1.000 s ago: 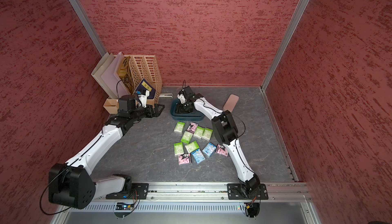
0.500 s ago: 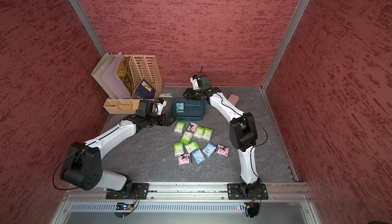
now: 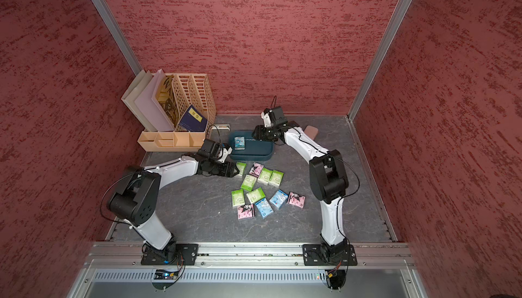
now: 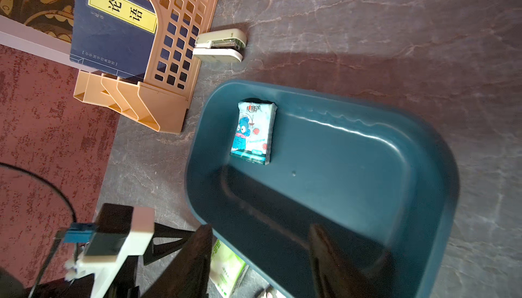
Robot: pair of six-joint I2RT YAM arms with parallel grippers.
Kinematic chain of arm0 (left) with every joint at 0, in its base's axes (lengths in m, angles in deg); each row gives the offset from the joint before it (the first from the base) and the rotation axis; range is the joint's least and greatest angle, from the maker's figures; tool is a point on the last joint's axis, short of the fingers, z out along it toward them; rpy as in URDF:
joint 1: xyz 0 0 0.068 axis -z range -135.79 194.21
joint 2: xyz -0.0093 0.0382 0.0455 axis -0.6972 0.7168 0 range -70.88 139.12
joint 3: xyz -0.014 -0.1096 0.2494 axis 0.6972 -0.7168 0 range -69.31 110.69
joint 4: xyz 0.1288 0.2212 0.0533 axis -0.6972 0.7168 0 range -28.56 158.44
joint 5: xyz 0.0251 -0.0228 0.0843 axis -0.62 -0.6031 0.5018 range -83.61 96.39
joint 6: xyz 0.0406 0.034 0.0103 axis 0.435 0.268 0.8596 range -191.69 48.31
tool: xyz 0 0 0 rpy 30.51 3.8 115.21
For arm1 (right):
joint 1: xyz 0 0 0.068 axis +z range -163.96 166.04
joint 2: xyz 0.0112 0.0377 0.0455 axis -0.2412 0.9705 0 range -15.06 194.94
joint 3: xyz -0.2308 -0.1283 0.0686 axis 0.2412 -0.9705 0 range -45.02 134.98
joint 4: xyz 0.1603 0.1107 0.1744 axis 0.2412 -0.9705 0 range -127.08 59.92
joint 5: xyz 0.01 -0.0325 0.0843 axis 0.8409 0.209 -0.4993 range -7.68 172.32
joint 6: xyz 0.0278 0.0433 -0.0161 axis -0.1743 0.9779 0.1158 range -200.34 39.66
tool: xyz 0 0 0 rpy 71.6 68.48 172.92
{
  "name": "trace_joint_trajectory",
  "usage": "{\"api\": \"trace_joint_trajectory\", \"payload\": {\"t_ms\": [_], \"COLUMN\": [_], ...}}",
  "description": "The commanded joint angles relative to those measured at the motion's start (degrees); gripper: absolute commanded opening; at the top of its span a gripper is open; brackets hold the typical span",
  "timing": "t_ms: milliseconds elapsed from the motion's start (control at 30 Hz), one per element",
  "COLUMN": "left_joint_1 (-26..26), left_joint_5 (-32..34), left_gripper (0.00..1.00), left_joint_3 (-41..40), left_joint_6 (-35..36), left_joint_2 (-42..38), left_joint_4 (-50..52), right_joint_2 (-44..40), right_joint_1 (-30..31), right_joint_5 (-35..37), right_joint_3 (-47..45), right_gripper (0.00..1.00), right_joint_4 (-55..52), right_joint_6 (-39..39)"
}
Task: Put the pocket tissues into the storage box
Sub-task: Pick up the pocket tissues from the center of the board.
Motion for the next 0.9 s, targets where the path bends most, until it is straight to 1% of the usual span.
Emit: {"api": "trace_joint_trajectory", "payload": {"t_ms": [0,67,200,233,267,333,533,567,633,667,733,767,867], "left_joint_1": [0.32,0.35,0.37,0.33,0.37,0.41,0.54,0.63,0.72,0.75,0.76,0.76,0.76], "left_joint_5": [0.13,-0.80,-2.07,-2.47,-2.81,-3.53,-3.99,-4.09,-3.85,-3.53,-2.95,-2.86,-2.86], "left_gripper": [0.79,0.75,0.74,0.72,0.67,0.62,0.59,0.56,0.39,0.35,0.32,0.28,0.13], "left_joint_3": [3.47,4.76,6.81,7.26,7.68,8.13,7.19,6.82,6.57,6.51,6.63,6.42,5.94], "left_joint_6": [0.49,0.55,0.81,0.87,0.92,1.07,1.37,1.33,1.08,1.03,1.02,1.00,1.09], "left_joint_2": [2.43,3.49,5.03,5.35,5.85,6.50,6.97,6.96,6.87,6.82,6.71,6.53,6.18], "left_joint_4": [0.58,0.85,1.33,1.65,2.02,2.70,3.51,3.42,3.32,3.39,4.08,4.20,4.46], "right_joint_2": [-2.34,-2.34,-2.58,-2.64,-2.67,-2.60,-2.67,-2.69,-2.80,-2.77,-2.93,-3.05,-3.28], "right_joint_1": [-0.62,-0.60,-0.86,-0.90,-0.90,-1.00,-1.23,-1.32,-1.35,-1.38,-1.34,-1.35,-1.48], "right_joint_5": [-0.77,-0.81,-0.90,-0.86,-0.95,-1.06,-1.18,-1.13,-1.19,-1.20,-1.19,-0.96,-0.78], "right_joint_3": [-0.24,-0.14,-0.19,-0.24,-0.39,-0.50,-0.94,-0.94,-0.94,-0.94,-0.83,-0.76,-0.46], "right_gripper": [0.59,0.59,0.59,0.59,0.59,0.59,0.59,0.59,0.59,0.59,0.59,0.59,0.60], "right_joint_4": [-0.15,-0.57,-1.22,-1.30,-1.37,-1.60,-2.08,-2.24,-2.42,-2.47,-2.70,-2.96,-3.28], "right_joint_6": [-0.84,-1.13,-1.41,-1.47,-1.50,-1.66,-1.92,-1.95,-2.07,-2.15,-2.25,-2.37,-3.16]}}
